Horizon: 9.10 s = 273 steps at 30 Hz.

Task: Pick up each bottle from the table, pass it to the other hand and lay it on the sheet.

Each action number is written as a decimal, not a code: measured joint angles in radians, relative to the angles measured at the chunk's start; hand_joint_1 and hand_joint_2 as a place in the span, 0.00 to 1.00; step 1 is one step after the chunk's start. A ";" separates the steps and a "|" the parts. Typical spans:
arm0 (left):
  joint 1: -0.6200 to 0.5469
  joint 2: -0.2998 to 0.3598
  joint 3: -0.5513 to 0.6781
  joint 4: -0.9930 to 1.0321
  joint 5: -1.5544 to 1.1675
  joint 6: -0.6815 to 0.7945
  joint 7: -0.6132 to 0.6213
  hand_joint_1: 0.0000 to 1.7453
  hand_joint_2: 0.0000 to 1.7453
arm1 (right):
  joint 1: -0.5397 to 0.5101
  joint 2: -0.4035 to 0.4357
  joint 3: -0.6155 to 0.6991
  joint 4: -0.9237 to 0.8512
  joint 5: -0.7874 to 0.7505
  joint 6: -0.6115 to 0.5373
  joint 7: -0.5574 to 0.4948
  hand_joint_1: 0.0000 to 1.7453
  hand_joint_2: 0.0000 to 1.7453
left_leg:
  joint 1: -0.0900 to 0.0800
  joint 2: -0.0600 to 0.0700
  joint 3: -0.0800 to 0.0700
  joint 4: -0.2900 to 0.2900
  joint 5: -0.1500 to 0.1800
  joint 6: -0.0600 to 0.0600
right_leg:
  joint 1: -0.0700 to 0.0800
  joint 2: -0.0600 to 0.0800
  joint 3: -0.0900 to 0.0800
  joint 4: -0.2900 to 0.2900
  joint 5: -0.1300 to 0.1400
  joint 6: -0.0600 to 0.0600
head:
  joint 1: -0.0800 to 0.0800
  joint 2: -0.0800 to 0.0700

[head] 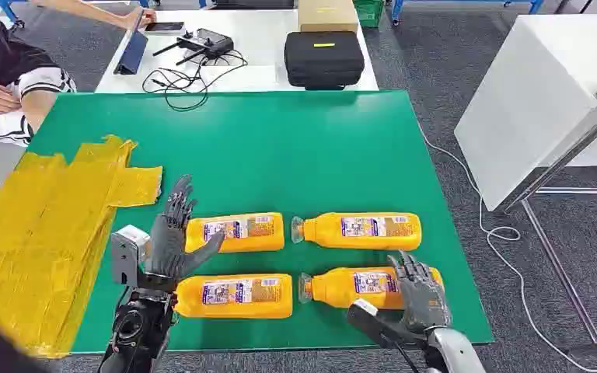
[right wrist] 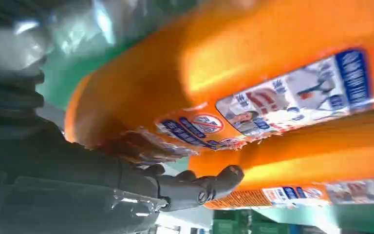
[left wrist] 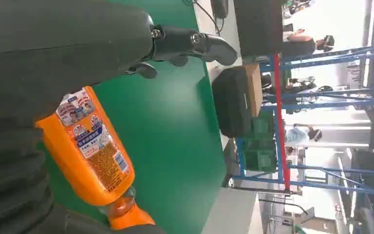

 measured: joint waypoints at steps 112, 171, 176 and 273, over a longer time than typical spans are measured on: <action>-0.149 0.005 -0.256 -0.083 0.027 -0.061 0.038 0.02 1.00 | -0.458 0.262 0.404 0.470 -0.723 -0.348 -0.491 1.00 1.00 | 0.000 -0.002 -0.001 0.000 0.002 0.001 | 0.000 -0.002 0.000 0.001 -0.001 0.002 | 0.000 0.000; -0.178 0.241 0.059 -0.061 -1.409 0.760 0.514 1.00 1.00 | -0.242 0.140 0.175 -0.017 -0.610 -0.631 -0.382 0.00 1.00 | 0.001 -0.001 0.000 0.000 0.002 0.000 | 0.000 -0.002 0.000 0.001 -0.001 0.001 | 0.000 0.000; -0.245 0.297 0.085 0.110 -1.415 0.751 0.522 1.00 1.00 | -0.240 0.137 0.157 -0.023 -0.614 -0.625 -0.391 0.00 1.00 | 0.001 -0.001 0.000 0.000 0.002 -0.001 | 0.000 -0.001 0.000 0.002 -0.001 0.001 | 0.000 0.000; -0.287 0.325 0.369 0.740 -1.266 0.787 0.146 0.00 1.00 | -0.273 0.147 0.098 0.097 -0.565 -0.596 -0.391 0.00 1.00 | 0.000 -0.002 -0.003 0.000 0.002 -0.001 | 0.000 -0.002 -0.003 0.001 -0.001 0.001 | 0.000 0.000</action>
